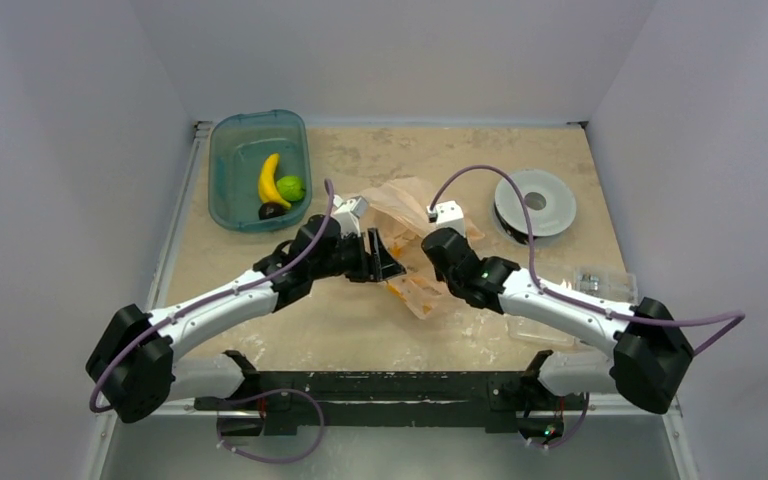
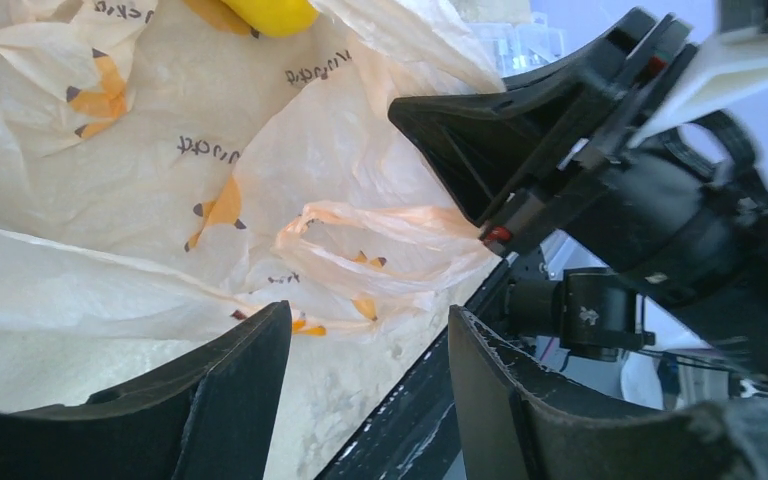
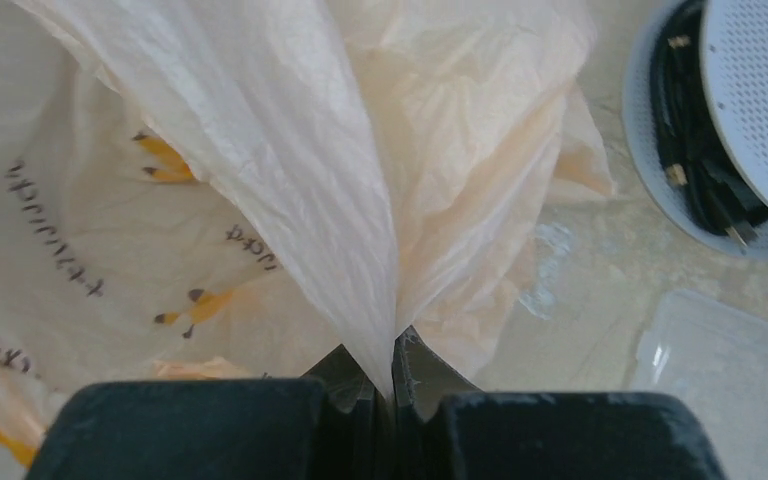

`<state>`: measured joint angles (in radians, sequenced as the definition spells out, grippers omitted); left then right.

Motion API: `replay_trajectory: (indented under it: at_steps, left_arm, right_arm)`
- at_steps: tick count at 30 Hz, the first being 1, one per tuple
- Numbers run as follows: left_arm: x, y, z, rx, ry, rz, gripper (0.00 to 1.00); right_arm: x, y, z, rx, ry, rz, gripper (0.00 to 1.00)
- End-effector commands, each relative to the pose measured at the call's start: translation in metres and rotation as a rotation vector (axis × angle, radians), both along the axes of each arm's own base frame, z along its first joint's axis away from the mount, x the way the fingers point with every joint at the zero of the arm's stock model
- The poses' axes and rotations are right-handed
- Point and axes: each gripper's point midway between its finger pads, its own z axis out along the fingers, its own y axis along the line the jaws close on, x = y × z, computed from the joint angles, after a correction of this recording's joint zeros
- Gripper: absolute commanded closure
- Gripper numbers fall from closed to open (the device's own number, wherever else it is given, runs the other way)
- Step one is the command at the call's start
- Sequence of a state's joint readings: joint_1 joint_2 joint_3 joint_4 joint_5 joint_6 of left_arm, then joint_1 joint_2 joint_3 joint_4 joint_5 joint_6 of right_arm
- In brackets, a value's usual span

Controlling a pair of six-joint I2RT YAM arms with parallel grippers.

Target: Take the fake fruits out of the plastic bag

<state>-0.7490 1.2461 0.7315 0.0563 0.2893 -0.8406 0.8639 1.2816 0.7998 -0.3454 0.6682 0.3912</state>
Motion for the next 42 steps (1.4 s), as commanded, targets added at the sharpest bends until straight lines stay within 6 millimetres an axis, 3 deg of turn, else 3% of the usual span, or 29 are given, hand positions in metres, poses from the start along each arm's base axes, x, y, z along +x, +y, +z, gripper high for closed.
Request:
replay_trajectory:
  at_steps: [1,4,9,16,21,27,30,31,33,38,42]
  left_arm:
    - [-0.001,0.012,0.004,0.05,-0.105,0.017,0.43]
    - [-0.004,0.012,0.003,0.088,-0.154,0.006,0.43]
    - [-0.01,0.009,-0.004,0.134,-0.204,-0.008,0.44]
    - [0.007,0.002,-0.025,0.201,-0.171,0.022,0.45]
    - [0.029,0.004,-0.035,0.266,-0.159,0.114,0.51]
    - [0.056,-0.002,-0.036,0.304,-0.17,0.193,0.31]
    - [0.061,0.001,-0.051,0.37,-0.13,0.217,0.22]
    - [0.064,0.001,-0.054,0.38,-0.125,0.225,0.12]
    - [0.069,-0.001,-0.059,0.398,-0.123,0.228,0.03]
    - [0.088,-0.024,-0.072,0.394,-0.114,0.208,0.03]
    - [0.103,-0.037,-0.081,0.39,-0.121,0.22,0.14]
  right_arm:
    - [-0.001,0.065,0.041,0.22,-0.08,0.32,1.0]
    - [-0.016,0.076,0.043,0.278,-0.074,0.427,1.0]
    - [-0.025,0.08,0.043,0.328,-0.056,0.459,1.0]
    - [-0.03,0.072,0.03,0.32,-0.005,0.41,1.0]
    - [-0.028,0.071,0.032,0.32,-0.016,0.401,1.0]
    - [-0.028,0.076,0.034,0.327,-0.013,0.419,1.0]
    - [-0.027,0.078,0.035,0.329,-0.016,0.426,1.0]
    - [-0.028,0.079,0.036,0.332,-0.016,0.431,1.0]
    - [-0.028,0.08,0.036,0.335,-0.018,0.439,1.0]
    - [-0.028,0.083,0.035,0.339,-0.013,0.456,1.0]
    - [-0.029,0.084,0.035,0.342,-0.012,0.461,1.0]
